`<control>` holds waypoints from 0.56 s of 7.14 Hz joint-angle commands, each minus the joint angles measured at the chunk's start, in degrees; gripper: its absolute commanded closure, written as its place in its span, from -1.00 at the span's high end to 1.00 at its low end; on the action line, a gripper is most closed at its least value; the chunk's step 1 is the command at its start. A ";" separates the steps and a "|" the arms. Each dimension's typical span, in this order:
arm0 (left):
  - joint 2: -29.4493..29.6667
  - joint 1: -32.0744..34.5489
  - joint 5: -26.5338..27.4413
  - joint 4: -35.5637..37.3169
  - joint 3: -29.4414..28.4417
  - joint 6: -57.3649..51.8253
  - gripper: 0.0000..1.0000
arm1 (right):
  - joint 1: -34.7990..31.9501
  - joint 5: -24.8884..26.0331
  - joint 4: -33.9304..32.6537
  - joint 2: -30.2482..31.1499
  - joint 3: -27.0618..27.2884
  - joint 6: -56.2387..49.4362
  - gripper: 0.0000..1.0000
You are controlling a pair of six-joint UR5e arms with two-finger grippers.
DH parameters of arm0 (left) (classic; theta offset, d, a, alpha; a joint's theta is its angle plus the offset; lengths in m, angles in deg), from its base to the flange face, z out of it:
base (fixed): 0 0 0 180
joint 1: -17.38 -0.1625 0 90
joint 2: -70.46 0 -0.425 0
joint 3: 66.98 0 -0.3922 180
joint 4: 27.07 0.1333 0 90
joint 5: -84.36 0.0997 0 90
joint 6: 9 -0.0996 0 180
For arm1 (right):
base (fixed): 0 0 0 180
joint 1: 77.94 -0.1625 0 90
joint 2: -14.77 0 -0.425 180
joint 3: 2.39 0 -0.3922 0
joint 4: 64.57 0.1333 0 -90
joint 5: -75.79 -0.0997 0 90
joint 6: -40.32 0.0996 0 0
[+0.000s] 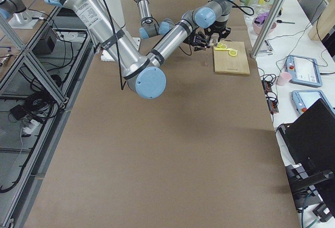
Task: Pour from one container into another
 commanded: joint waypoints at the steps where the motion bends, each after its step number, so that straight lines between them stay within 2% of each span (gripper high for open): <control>1: 0.37 0.00 0.00 0.00 -0.61 -0.01 -1.00 | 0.03 0.61 -1.50 -0.85 -0.24 -0.92 -1.00; 4: 0.37 0.00 0.00 0.09 -0.61 -0.01 -1.00 | 0.91 1.67 -2.99 -1.81 -0.42 -0.92 -1.00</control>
